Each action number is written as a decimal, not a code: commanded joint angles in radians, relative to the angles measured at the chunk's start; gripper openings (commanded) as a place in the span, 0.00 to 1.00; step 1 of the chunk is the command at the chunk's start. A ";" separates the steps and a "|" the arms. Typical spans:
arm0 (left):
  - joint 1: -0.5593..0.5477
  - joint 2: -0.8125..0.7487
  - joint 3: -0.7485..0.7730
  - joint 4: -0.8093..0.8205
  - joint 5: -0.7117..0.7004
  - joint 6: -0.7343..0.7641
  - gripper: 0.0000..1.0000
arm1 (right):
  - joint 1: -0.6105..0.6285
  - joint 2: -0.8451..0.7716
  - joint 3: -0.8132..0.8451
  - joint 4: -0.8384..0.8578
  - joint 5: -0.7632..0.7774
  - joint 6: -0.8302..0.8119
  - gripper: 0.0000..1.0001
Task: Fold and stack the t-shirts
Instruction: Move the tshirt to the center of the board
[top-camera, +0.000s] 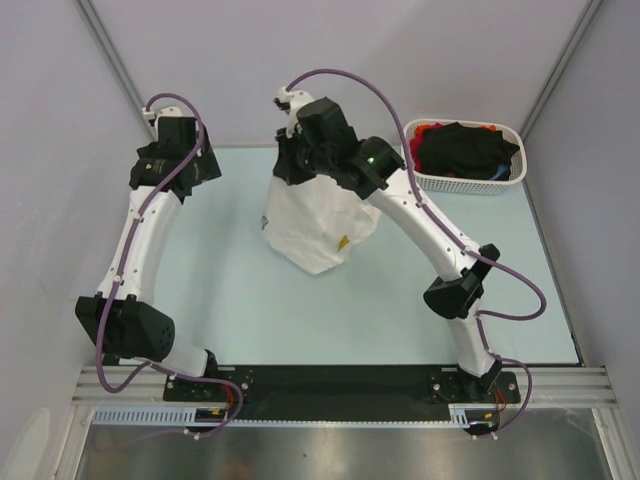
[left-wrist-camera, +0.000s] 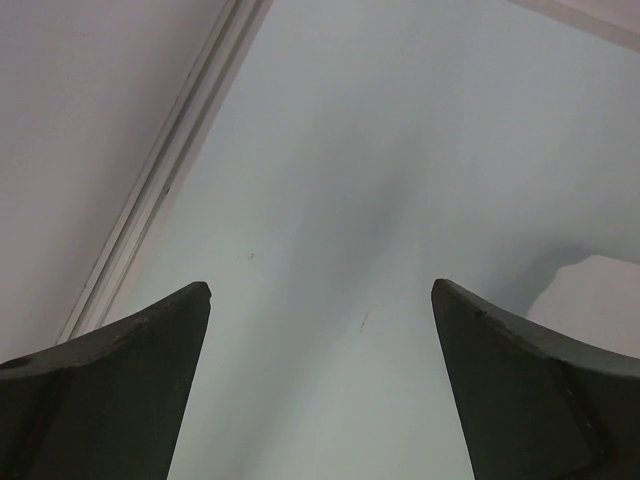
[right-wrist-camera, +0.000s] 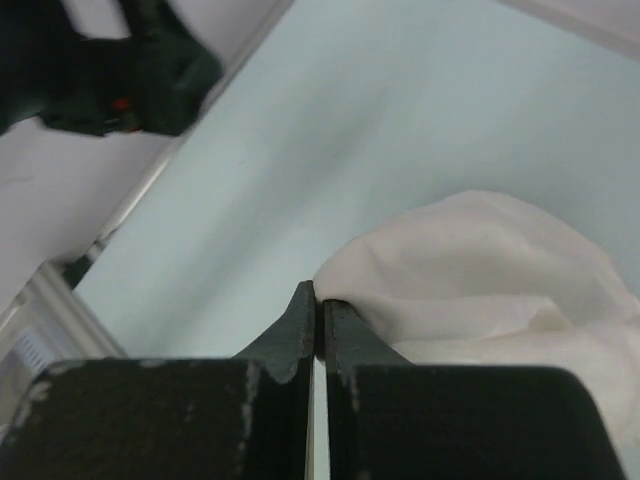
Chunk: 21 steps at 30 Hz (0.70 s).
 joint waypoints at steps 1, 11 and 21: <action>0.022 -0.045 -0.039 0.028 -0.046 0.015 1.00 | 0.041 -0.028 0.093 0.035 -0.225 0.080 0.00; 0.042 -0.015 -0.034 0.042 0.009 0.006 1.00 | 0.050 -0.114 0.020 0.113 -0.305 0.126 0.00; 0.042 -0.030 -0.028 0.031 0.015 0.008 1.00 | 0.064 -0.070 0.046 0.239 -0.400 0.129 0.00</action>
